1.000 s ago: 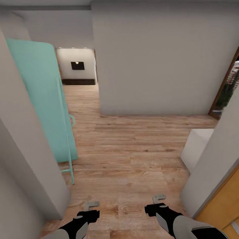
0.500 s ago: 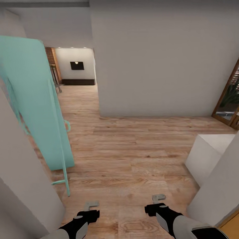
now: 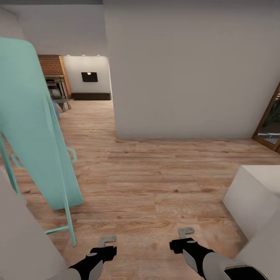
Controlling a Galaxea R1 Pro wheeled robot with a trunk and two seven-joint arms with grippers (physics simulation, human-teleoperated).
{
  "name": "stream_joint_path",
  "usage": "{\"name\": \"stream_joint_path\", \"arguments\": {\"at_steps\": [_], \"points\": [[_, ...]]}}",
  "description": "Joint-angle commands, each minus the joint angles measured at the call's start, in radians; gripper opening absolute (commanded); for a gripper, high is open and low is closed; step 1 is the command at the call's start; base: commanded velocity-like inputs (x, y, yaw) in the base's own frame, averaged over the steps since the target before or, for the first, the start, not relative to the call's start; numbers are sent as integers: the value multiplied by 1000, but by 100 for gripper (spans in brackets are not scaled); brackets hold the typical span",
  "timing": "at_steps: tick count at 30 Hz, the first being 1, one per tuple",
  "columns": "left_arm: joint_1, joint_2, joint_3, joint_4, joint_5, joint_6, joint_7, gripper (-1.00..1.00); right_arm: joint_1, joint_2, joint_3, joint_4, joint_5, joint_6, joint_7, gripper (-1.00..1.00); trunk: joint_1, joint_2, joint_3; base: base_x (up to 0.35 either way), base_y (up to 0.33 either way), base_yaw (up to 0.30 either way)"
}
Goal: Move the two storage containers from the living room to the garage. In the garage, place one container on the floor and stack the other container on top of it (either order is fine).
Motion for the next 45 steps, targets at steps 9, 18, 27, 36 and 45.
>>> {"name": "stream_joint_path", "arguments": {"at_steps": [9,18,27,36,45], "points": [[-1,0,5,1,1,-4,2,100,-1,0,7,2,3,3,-4,100,1,0,-1,345,0,0],[-1,0,5,0,1,-4,2,100,-1,0,7,2,3,3,-4,100,1,0,-1,345,0,0],[-1,0,5,1,1,-4,2,100,-1,0,7,2,3,3,-4,100,1,0,-1,345,0,0],[-1,0,5,1,1,-4,2,100,-1,0,7,2,2,3,-5,100,1,0,-1,345,0,0],[-1,0,5,1,1,-4,2,100,-1,0,7,2,2,3,-5,100,1,0,-1,345,0,0]]}}
